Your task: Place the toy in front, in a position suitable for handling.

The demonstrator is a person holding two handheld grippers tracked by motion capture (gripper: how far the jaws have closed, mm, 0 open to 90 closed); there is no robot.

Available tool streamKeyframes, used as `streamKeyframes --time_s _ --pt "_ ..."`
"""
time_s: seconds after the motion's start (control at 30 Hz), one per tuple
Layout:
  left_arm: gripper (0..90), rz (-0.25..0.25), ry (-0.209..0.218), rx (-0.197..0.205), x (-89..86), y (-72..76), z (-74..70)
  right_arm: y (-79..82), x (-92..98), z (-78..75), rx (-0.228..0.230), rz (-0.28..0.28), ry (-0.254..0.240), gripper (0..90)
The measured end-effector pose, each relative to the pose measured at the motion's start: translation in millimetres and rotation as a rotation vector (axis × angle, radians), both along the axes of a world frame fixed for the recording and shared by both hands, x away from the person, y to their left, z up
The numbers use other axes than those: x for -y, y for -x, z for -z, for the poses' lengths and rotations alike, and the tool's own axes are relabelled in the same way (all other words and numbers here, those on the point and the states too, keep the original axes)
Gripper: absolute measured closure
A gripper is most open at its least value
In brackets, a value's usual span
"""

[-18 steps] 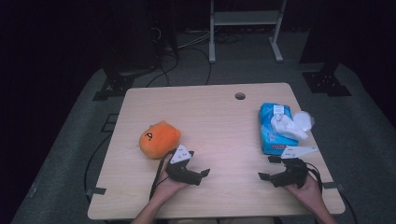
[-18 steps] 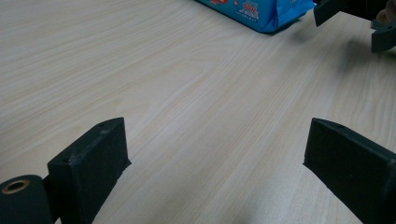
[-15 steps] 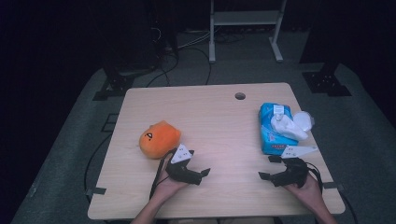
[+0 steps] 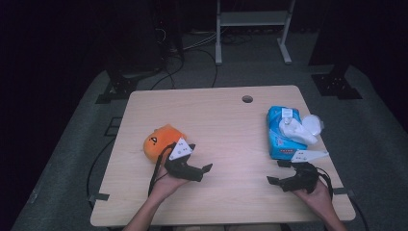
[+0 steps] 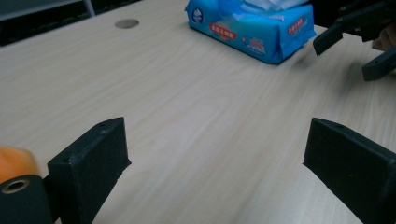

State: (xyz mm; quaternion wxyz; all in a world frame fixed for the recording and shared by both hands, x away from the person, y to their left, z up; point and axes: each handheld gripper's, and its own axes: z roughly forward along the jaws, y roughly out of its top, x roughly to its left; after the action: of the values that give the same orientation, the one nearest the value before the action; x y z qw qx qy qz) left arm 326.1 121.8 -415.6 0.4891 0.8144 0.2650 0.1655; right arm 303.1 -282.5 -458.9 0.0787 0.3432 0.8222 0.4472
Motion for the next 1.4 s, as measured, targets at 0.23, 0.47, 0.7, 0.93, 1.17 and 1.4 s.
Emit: streamKeyframes --time_s 0.23,0.47,0.7,0.93,1.17,1.4 --pt "5.8 -0.019 0.011 0.037 -15.9 -14.2 -22.6 -0.1 1.3 -0.7 0.001 0.007 -0.005 15.0" --pt "5.7 -0.090 0.020 0.066 -44.9 -27.9 -37.0 0.1 7.0 -2.6 0.006 0.022 -0.015 15.0" --pt "5.8 -0.146 0.007 0.083 -71.2 -38.7 -39.0 1.3 7.0 -3.1 0.010 0.022 -0.011 15.0" --pt "5.8 -0.213 0.014 0.052 -96.9 -50.2 -28.9 2.2 7.1 -4.1 0.013 0.023 -0.008 15.0" --pt "6.2 -0.256 0.004 0.014 -112.3 -58.1 -19.5 1.0 6.5 -3.4 0.012 0.021 -0.009 15.0" --pt "12.3 -0.256 -0.003 -0.046 -119.2 -65.5 -4.9 0.8 6.7 -3.7 0.015 0.021 -0.008 15.0"
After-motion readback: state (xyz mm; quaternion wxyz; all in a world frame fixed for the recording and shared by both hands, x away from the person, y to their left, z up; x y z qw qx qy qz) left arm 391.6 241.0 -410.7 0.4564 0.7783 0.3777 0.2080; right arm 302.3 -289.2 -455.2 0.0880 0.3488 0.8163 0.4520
